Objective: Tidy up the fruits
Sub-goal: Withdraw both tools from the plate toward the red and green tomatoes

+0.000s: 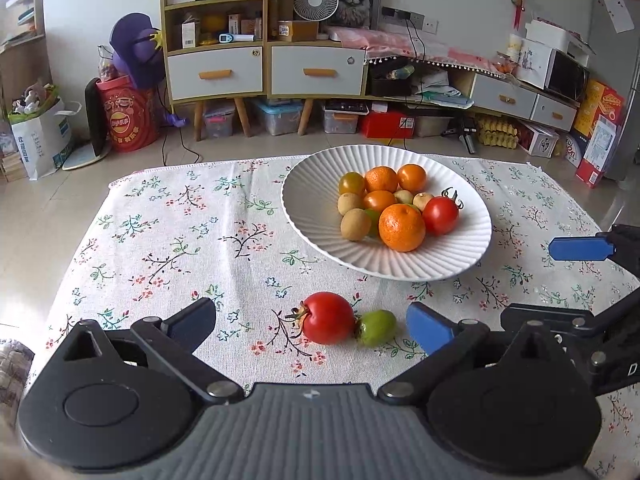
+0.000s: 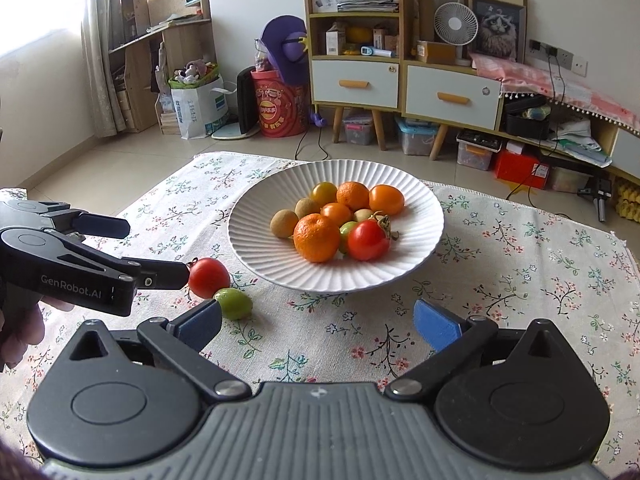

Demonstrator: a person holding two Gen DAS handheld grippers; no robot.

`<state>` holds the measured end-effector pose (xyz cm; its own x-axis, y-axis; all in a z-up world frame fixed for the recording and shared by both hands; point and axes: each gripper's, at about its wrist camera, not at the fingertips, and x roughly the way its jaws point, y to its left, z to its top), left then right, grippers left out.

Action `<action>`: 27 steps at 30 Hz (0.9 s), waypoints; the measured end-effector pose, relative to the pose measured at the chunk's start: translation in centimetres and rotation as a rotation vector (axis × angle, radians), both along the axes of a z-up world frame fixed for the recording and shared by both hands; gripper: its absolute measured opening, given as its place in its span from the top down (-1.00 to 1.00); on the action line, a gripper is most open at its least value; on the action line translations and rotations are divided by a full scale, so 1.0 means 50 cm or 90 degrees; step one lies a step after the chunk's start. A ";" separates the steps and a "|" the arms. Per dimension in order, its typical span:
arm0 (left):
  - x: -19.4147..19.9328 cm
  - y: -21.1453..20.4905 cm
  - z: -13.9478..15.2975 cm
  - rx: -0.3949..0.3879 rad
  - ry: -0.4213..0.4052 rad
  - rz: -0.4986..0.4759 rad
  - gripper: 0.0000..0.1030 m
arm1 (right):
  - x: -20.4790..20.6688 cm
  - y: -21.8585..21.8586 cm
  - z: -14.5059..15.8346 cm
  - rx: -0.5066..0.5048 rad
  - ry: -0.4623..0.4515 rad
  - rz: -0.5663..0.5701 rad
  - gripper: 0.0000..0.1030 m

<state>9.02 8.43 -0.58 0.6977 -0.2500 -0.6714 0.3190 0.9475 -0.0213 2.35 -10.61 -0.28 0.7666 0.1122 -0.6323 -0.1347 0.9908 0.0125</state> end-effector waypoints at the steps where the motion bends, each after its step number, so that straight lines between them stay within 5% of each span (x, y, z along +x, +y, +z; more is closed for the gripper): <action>1: -0.001 0.003 -0.002 0.002 0.000 -0.001 -0.93 | -0.002 0.005 -0.003 -0.003 0.002 0.006 -0.99; 27: 0.000 0.078 -0.090 0.046 0.048 -0.017 -0.93 | 0.007 0.075 -0.087 -0.044 0.027 0.089 -0.95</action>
